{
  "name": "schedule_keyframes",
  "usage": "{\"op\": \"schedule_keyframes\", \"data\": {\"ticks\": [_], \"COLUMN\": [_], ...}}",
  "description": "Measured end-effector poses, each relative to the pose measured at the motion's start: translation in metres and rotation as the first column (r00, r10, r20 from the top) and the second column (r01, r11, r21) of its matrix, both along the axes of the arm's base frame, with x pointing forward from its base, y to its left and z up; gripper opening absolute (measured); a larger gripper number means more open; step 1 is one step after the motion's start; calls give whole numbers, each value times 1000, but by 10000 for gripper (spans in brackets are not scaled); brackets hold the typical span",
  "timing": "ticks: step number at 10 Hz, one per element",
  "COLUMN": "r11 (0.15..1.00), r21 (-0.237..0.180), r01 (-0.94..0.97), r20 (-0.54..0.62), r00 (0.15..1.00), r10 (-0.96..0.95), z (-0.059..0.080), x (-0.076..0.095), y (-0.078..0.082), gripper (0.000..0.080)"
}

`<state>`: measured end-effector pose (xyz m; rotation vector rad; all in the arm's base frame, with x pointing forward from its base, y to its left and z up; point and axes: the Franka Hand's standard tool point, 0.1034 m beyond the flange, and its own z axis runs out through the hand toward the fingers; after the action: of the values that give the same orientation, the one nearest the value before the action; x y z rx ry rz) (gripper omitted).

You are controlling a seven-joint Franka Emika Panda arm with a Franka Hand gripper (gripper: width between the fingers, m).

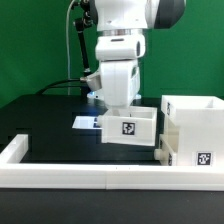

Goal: Assemble drawer

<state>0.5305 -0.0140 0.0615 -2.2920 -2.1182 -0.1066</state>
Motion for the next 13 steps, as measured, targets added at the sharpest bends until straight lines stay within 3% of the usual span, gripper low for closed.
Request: {"op": "schedule_keyframes", "data": {"ticks": [3, 9, 13], "r11": [997, 998, 998], "r21": [-4, 3, 4], "r01": [-78, -69, -66], "r20": [0, 4, -36], "r00": [997, 998, 997], "r10": [78, 69, 66], "z": [-2, -1, -4], "x": [-1, 21, 16], "y": [-2, 10, 7], "gripper": [44, 44, 44]}}
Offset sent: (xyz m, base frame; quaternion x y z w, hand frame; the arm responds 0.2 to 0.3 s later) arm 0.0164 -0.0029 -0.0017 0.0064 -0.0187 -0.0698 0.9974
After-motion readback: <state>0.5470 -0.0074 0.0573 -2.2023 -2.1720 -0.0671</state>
